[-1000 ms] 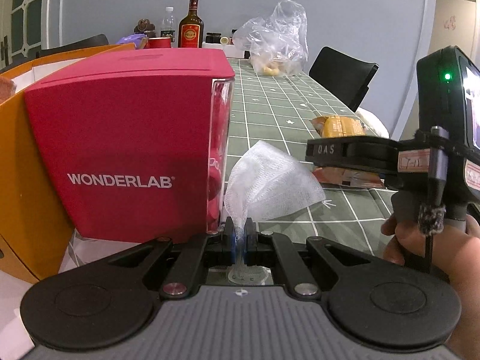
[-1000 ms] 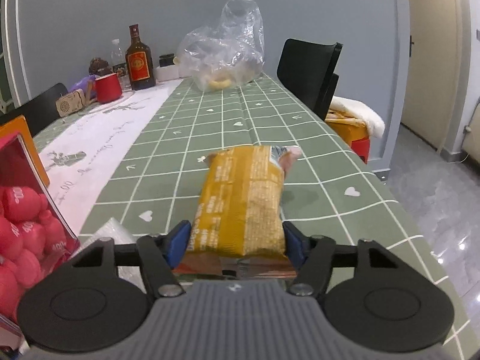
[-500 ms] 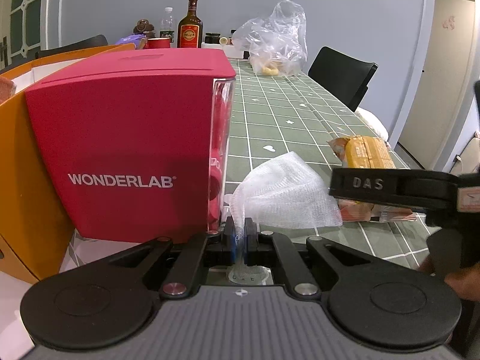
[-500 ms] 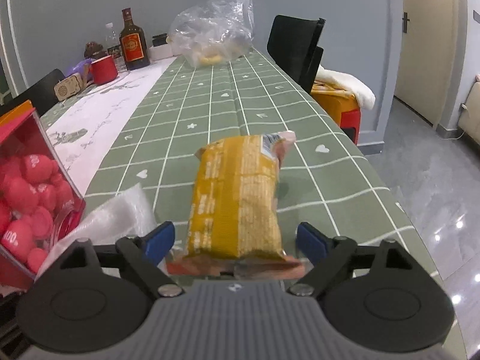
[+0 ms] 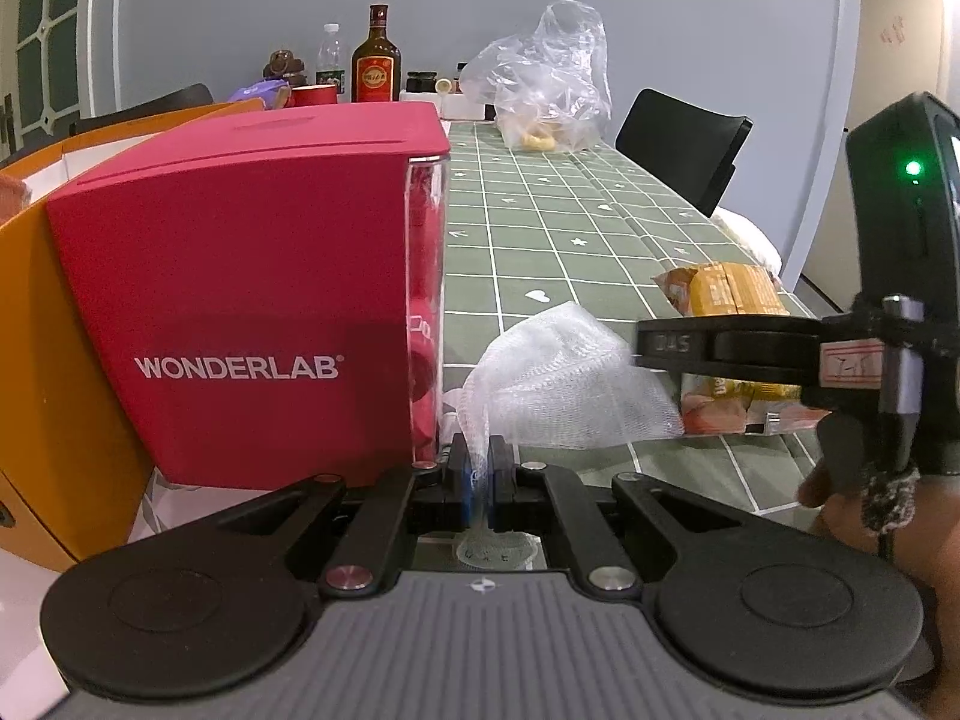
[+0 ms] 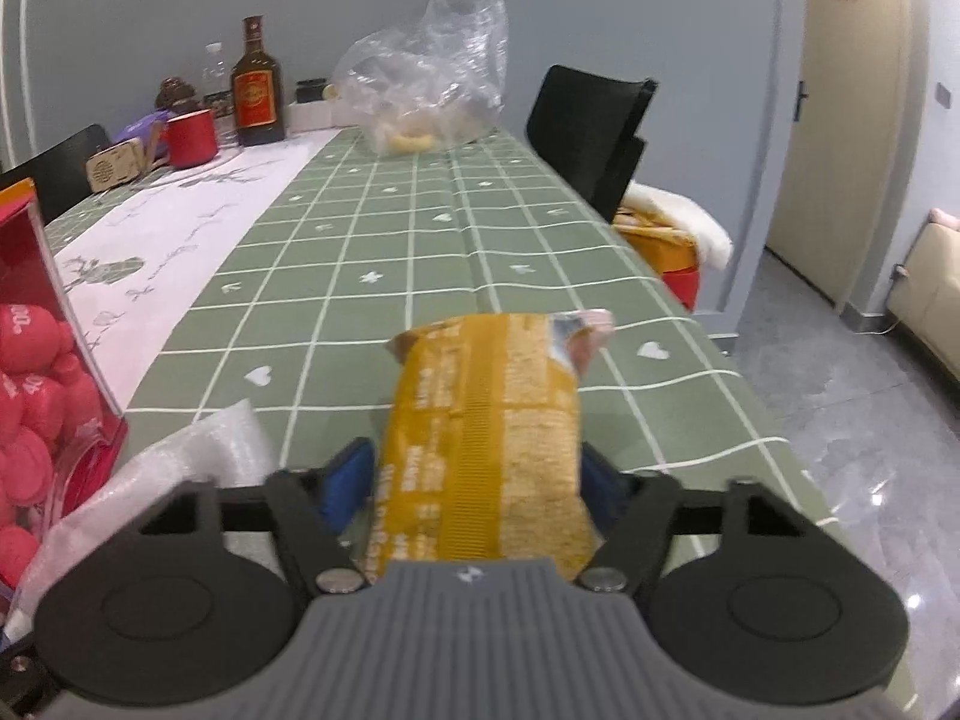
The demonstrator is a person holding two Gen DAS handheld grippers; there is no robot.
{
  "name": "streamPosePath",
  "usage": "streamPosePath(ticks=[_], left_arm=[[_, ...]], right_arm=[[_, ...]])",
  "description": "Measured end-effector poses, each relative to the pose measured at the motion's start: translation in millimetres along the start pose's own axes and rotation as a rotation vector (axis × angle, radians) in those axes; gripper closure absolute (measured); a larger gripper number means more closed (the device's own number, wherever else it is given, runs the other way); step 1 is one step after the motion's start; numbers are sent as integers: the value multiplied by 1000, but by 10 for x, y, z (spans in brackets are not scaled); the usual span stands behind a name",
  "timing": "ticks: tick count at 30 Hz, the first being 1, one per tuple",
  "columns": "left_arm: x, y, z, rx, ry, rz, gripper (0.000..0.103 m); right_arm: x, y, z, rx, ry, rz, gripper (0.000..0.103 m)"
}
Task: Organize soft objects
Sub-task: 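Lift the mesh bag with the left tool while the right carries the snack bag toward the orange box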
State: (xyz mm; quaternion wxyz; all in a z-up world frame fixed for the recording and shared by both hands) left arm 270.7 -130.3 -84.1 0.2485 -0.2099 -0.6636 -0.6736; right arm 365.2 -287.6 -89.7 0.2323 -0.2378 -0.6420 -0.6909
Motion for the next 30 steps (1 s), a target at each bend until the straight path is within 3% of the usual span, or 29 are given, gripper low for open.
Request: streamPosePath(ticks=[5, 19, 26, 30], left_arm=[[6, -3, -29, -25, 19, -11, 98], [43, -4, 6, -10, 5, -22, 99], [154, -47, -187, -96, -92, -45, 99], [306, 4, -232, -87, -164, -113, 99]], right_arm=[[39, 6, -35, 2, -44, -12, 55], [119, 7, -302, -159, -55, -9, 57], [124, 4, -300, -149, -56, -10, 57], [138, -1, -335, -173, -51, -11, 57]])
Point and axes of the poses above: each gripper's, at about its wrist camera, not at the fingertips, and x roughly against the way its jaws point, z to its left, y to its top, the point moved 9 cm from there along -x, roughly the way its jaws point, and after that the axes turned 8 degrees about y, right-handed, at the moved point
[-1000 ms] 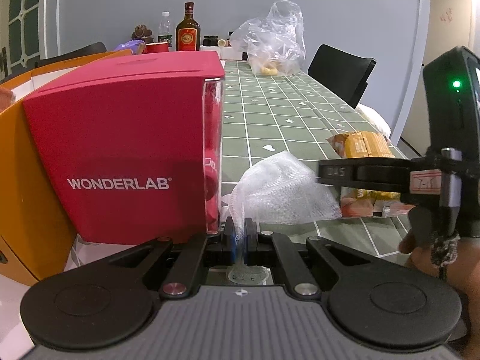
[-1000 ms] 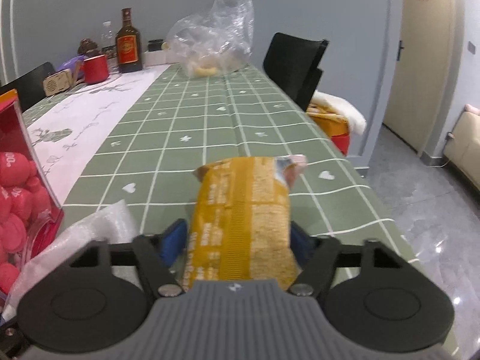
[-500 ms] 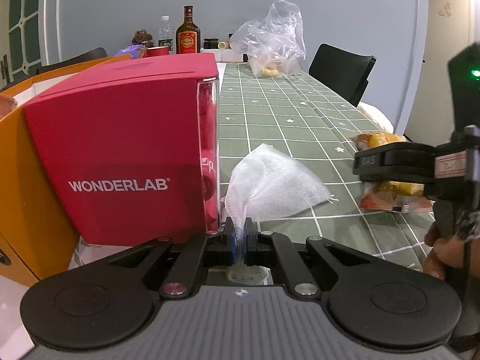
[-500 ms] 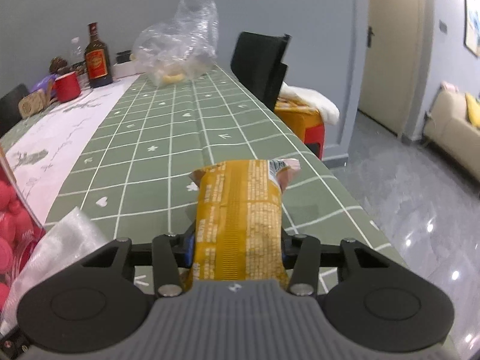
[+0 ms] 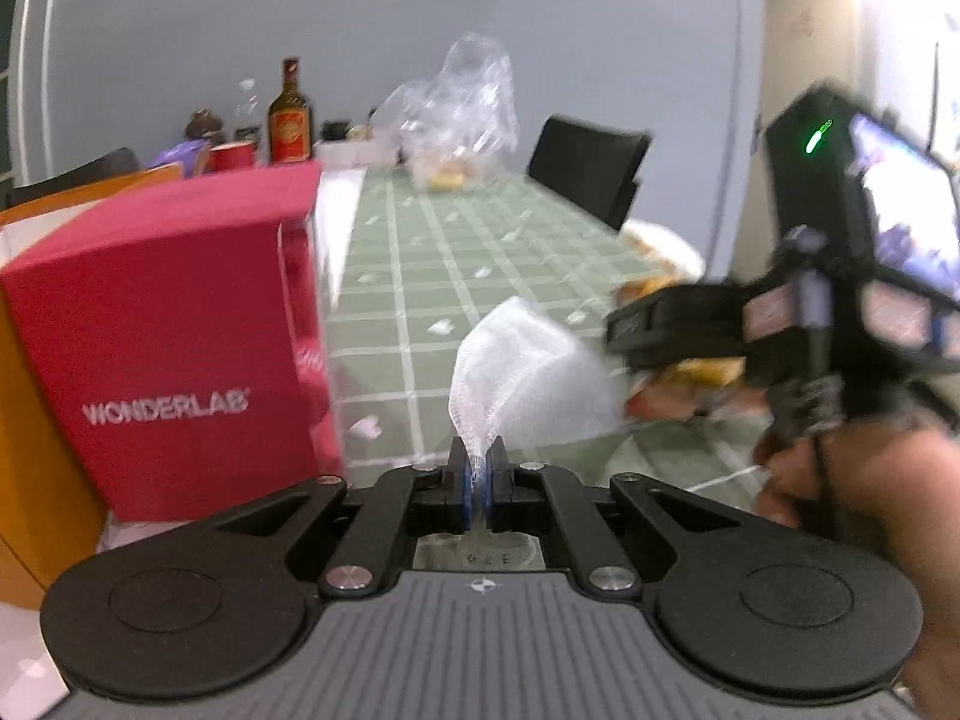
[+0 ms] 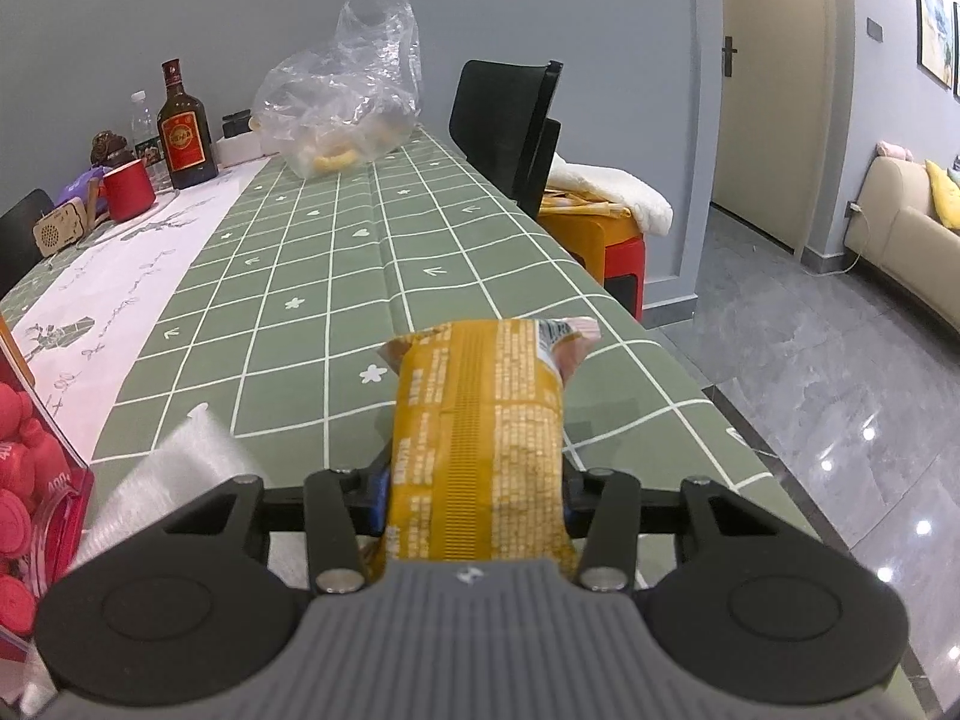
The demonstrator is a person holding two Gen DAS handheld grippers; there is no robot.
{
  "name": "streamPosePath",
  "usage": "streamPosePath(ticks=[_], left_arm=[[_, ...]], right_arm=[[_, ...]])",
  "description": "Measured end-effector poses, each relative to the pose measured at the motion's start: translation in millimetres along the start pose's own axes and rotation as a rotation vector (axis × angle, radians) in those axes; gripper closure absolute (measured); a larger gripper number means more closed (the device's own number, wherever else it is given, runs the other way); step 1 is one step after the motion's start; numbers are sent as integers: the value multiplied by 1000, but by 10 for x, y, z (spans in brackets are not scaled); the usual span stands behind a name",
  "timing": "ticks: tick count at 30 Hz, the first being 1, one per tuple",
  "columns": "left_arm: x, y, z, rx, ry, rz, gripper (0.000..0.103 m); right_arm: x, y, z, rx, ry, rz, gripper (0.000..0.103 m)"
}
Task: Organize soft objects
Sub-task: 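Lift the mesh bag with the left tool while the right carries the snack bag toward the orange box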
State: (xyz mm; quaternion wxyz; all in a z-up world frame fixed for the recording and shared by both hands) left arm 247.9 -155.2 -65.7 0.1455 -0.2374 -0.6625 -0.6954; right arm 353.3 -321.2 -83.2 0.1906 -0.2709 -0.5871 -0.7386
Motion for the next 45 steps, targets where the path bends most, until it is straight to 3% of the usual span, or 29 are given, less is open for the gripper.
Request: streamPosePath(ticks=[3, 5, 13, 17, 21, 25, 31, 34, 37, 42, 45], left_arm=[[157, 92, -7, 72, -94, -34, 99], [268, 159, 4, 82, -101, -94, 99], [456, 286, 11, 19, 73, -312, 99], [720, 423, 102, 64, 152, -472, 99], [905, 550, 258, 139, 200, -526, 99], [1093, 623, 381, 203, 229, -530, 99], [1661, 726, 557, 200, 320, -655, 99], [1842, 822, 670, 221, 328, -647, 99], [1965, 917, 737, 145, 276, -583, 99], [2164, 972, 933, 122, 192, -524, 99], [2268, 963, 1040, 92, 242, -538, 99]], right_arm=[[8, 8, -43, -26, 7, 0, 57], [18, 14, -78, -46, 13, -1, 57], [62, 29, -158, -126, 49, -8, 57], [78, 24, -153, -126, 55, -8, 57], [110, 38, -111, -118, 80, -20, 57], [199, 104, -42, -120, 124, -57, 57], [679, 339, 318, -67, 287, -223, 57], [956, 392, 513, -47, 399, -307, 57], [1219, 421, 695, -53, 539, -381, 57], [1536, 408, 1073, -33, 670, -369, 57], [1676, 378, 1336, 1, 715, -371, 57]])
Point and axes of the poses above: each gripper's, at about its wrist camera, not at the fingertips, and x roughly against the way its jaws point, z to its left, y to its top, the point moved 9 cm from there along -x, roughly the way its jaws point, and after that the axes turned 8 degrees about y, right-handed, at the moved point
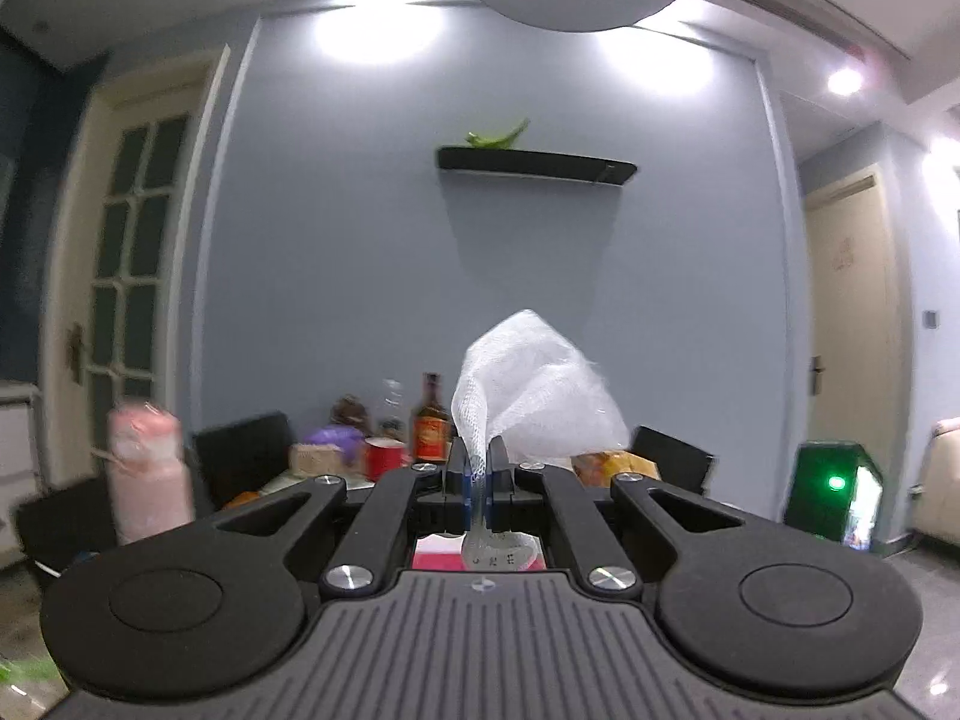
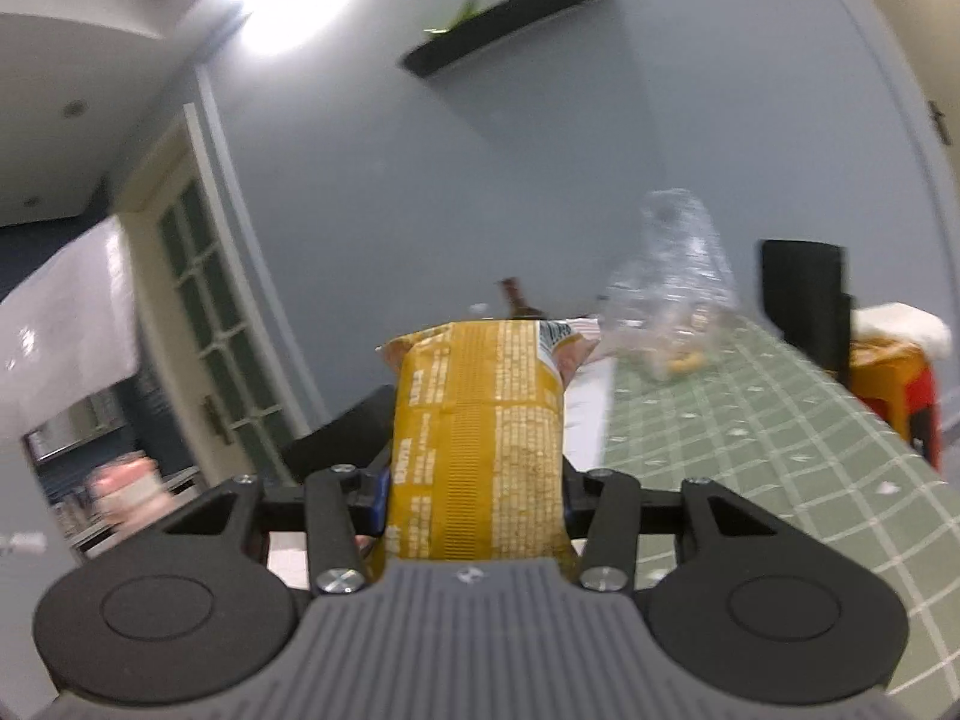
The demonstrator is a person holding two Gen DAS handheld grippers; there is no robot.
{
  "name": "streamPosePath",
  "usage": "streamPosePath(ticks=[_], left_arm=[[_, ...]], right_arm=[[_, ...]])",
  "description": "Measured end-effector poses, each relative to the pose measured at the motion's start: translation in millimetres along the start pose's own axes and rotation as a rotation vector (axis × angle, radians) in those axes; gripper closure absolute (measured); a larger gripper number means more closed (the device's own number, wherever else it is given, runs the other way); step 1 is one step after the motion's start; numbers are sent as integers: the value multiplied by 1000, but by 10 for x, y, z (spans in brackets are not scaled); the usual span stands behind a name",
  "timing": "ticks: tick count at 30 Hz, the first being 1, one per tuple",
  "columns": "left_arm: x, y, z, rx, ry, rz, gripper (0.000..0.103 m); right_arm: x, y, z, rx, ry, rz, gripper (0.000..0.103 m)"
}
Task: Organize soft objects
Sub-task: 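Lift the mesh bag with the left tool while the right carries the snack bag toward the orange box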
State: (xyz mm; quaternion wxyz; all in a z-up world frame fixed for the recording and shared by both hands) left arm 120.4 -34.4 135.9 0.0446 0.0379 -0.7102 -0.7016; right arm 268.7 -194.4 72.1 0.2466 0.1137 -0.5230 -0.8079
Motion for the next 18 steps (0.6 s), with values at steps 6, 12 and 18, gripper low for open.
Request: streamPosePath(ticks=[6, 12, 18], left_arm=[[-231, -19, 338, 17, 133, 21, 99], [-659, -318, 657, 180, 43, 227, 98], [-1055, -573, 985, 167, 197, 304, 98]], right_arm=[[-173, -48, 513, 35, 66, 28, 57], [-339, -42, 911, 42, 100, -48, 57], [-572, -270, 1038, 48, 93, -77, 57]])
Point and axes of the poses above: each gripper's, at about its wrist camera, not at the fingertips, and x roughly against the way its jaws point, z to its left, y to its top, the point moved 9 cm from there along -x, roughly the way its jaws point, and after that the axes turned 8 degrees about y, right-handed, at the moved point
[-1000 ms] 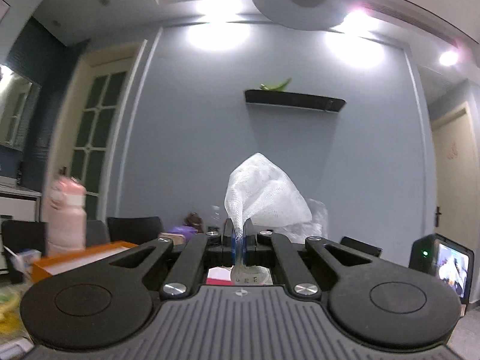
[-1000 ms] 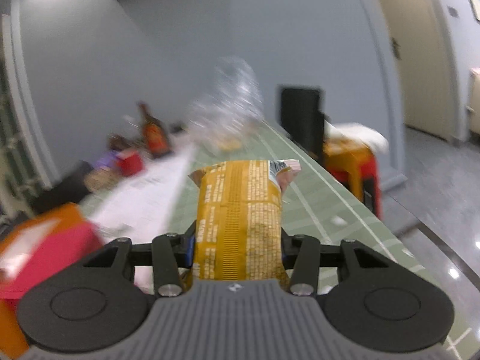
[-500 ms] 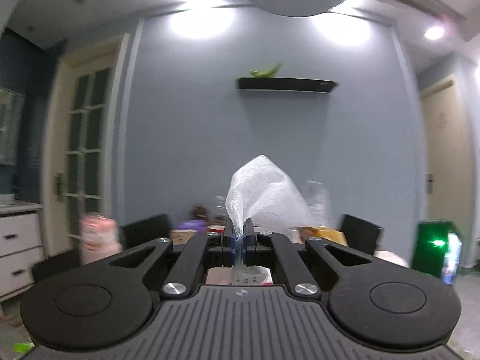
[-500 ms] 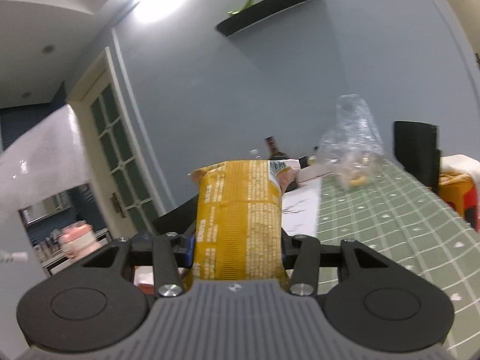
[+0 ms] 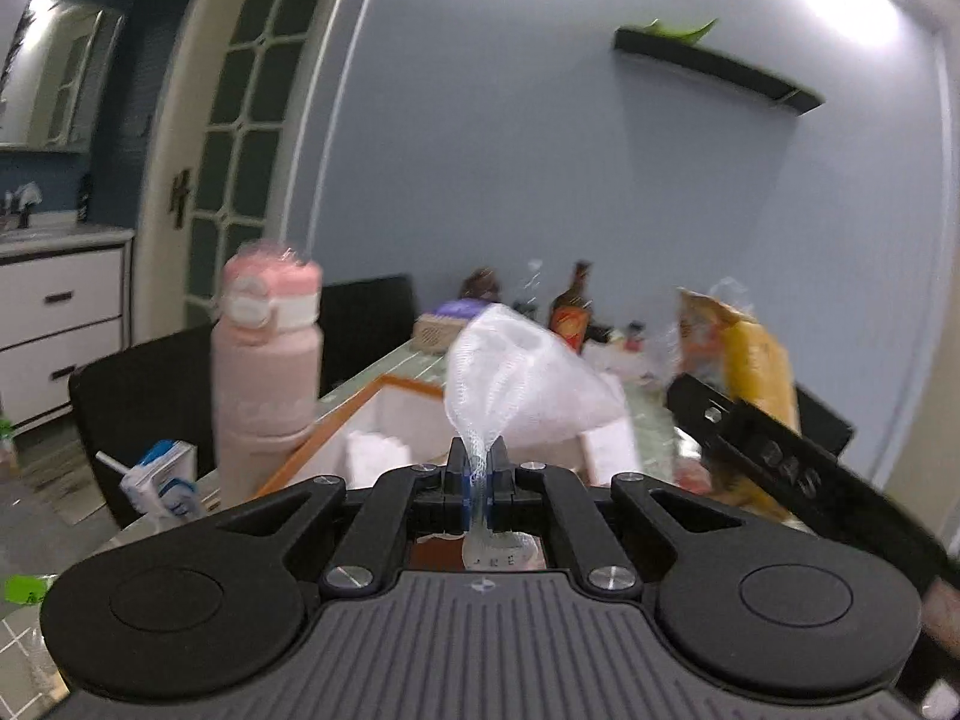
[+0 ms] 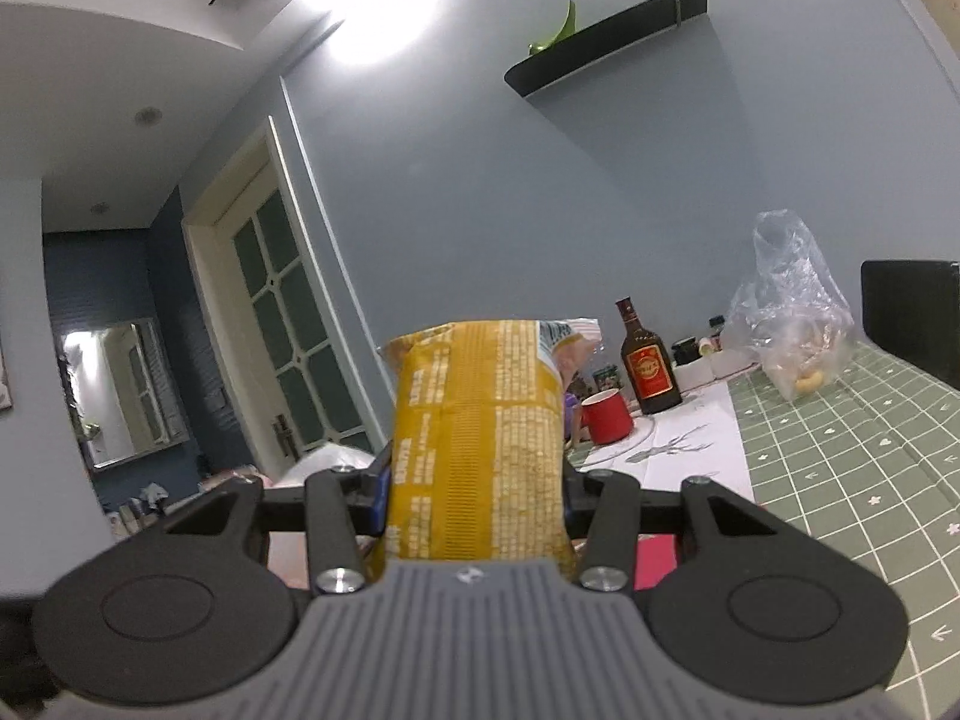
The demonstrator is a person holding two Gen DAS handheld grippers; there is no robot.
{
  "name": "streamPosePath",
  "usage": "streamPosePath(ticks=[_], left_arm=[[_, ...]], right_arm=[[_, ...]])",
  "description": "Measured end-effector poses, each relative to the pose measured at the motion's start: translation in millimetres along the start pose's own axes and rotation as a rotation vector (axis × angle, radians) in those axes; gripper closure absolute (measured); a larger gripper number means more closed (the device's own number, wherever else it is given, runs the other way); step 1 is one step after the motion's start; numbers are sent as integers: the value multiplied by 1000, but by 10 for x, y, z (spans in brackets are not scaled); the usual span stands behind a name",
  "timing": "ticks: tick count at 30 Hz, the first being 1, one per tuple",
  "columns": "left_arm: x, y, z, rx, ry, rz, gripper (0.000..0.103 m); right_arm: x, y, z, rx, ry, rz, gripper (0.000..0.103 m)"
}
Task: Organize soft objects
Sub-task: 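Lift the mesh bag with the left tool while the right carries the snack bag toward the orange box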
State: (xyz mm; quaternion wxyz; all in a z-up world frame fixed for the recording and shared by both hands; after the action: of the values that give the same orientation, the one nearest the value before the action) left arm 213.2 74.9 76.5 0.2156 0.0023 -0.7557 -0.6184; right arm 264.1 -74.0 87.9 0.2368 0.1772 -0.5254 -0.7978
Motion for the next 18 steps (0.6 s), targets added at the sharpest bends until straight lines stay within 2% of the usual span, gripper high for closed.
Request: streamPosePath(ticks=[4, 7, 8, 15, 18], left_arm=[[-195, -71, 120, -1, 52, 38, 99], [-298, -137, 229, 31, 6, 102, 99], [-326, -156, 261, 37, 11, 113, 99], [-492, -173, 475, 5, 174, 126, 99], [-617, -178, 508, -39, 225, 148, 99]], right_arm=[[-103, -196, -116, -7, -6, 74, 57], [-97, -203, -138, 25, -8, 86, 57], [-91, -203, -147, 33, -12, 83, 57], [-118, -337, -154, 37, -20, 130, 56], [-147, -384, -151, 65, -32, 145, 56]])
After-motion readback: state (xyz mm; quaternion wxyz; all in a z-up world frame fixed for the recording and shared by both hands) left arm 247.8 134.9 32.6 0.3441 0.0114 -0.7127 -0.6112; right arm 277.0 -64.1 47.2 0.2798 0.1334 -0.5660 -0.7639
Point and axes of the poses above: each gripper's, at about its wrist camera, not at the fingertips, and x roughly against the way its jaws point, z to its left, y to its top, the point moved 9 cm from there along -x, roughly the way its jaws point, and after that the axes turned 8 degrees about y, right-handed, at the moved point
